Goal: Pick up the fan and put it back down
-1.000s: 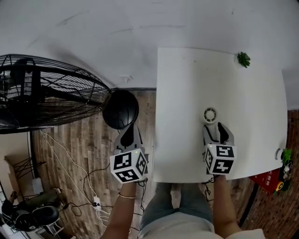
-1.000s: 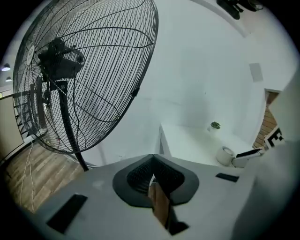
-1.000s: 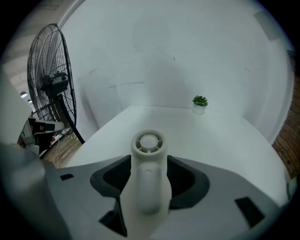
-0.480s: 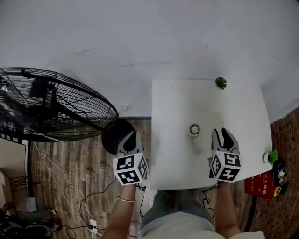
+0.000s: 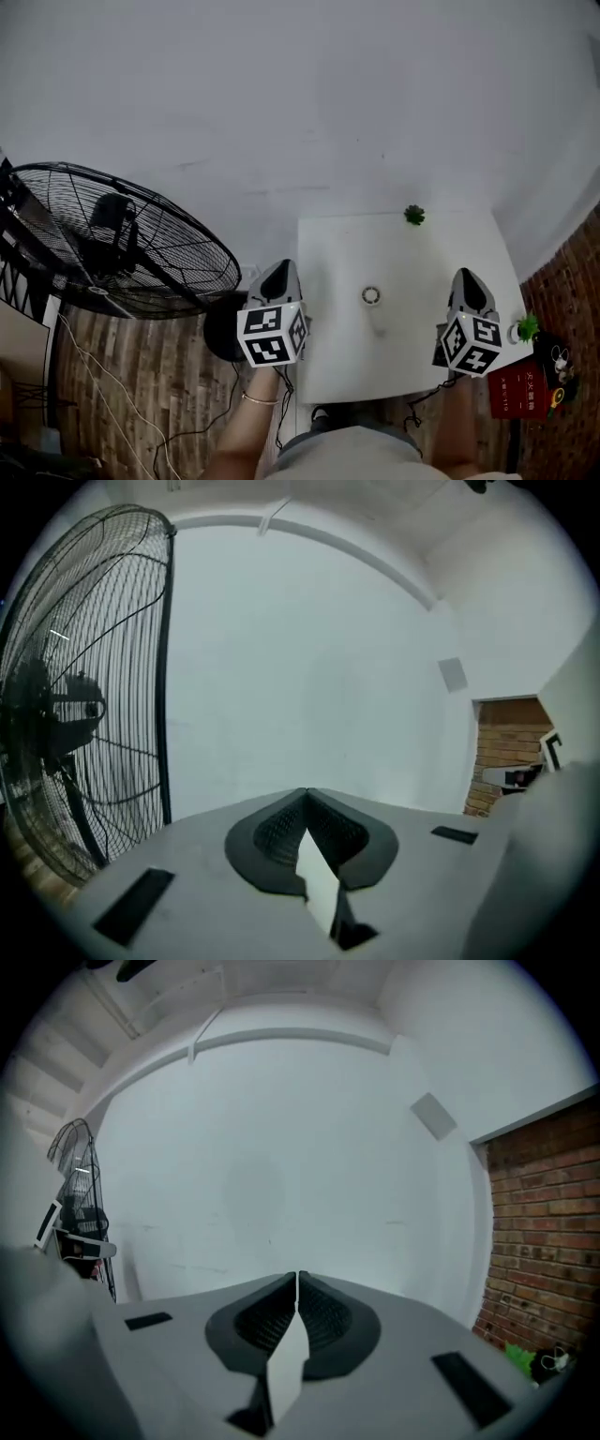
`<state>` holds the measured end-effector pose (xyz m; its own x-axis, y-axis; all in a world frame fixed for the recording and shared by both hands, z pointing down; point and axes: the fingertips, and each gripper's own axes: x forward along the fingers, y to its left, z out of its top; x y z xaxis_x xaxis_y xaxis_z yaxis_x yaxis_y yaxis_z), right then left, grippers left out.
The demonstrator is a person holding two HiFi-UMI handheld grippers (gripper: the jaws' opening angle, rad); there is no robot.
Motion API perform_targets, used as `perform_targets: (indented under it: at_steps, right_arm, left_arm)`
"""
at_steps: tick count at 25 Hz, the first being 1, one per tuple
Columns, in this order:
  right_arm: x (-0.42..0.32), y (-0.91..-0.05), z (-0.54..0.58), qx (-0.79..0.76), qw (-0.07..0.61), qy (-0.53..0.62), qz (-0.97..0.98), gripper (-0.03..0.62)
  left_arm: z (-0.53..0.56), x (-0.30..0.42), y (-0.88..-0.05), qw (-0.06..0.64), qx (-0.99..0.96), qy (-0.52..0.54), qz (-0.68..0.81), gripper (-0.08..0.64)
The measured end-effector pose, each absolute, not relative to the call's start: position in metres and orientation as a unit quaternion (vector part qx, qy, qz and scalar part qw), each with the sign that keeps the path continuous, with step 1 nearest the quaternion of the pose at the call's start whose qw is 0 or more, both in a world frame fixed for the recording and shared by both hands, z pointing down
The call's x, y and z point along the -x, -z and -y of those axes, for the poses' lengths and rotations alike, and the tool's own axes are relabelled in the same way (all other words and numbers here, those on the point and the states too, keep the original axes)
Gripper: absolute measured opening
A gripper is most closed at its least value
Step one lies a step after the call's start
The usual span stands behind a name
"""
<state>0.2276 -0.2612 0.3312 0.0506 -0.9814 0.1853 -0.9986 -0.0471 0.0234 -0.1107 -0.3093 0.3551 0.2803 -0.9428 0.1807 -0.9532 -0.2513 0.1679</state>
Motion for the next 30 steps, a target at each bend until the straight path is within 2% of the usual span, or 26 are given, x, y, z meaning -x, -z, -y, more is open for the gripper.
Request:
perform_targets:
  at_steps: [8,14,30]
  right_arm:
    - [-0.28,-0.294,0.243,-0.755,0.032,-0.039,0.654,0.002]
    - [-0.316,-0.293,0.235,-0.768,0.017,-0.04,0.639,0.002]
    - [-0.303,-0.297,0.261,-0.738,0.048,-0.033,0.672,0.0]
  left_arm:
    - [0.316,0.092,-0.309,0.093,-0.798,0.005,0.595,0.009]
    - [0.32,0.082,-0.303,0.087,-0.795,0.01,0.601,0.009]
    - [0.324,0.082,-0.308,0.085,-0.775,0.009,0.626,0.009]
